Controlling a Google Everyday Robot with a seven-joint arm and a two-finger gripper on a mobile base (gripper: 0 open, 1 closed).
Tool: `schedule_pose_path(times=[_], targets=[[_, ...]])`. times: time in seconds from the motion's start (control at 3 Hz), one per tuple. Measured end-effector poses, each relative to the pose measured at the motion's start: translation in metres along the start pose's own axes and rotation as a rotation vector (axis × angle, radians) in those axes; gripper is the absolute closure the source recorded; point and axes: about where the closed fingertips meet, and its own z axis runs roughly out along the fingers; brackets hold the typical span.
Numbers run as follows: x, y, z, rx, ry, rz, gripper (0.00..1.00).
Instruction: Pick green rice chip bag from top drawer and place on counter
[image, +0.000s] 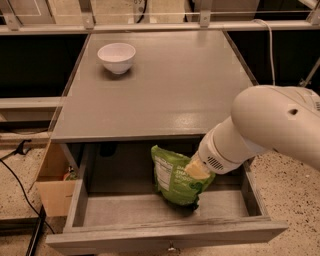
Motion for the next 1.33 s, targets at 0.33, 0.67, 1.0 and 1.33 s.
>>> schedule_pose_path(times=[0.33, 0.67, 1.0, 1.33], targets=[[0.000, 0.000, 0.000, 0.000, 0.000, 0.000, 1.00], [-0.004, 0.000, -0.015, -0.001, -0.008, -0.015, 1.00], [-0.010, 0.001, -0.039, -0.018, -0.012, -0.044, 1.00], [-0.024, -0.005, -0.072, -0.022, -0.018, -0.080, 1.00]])
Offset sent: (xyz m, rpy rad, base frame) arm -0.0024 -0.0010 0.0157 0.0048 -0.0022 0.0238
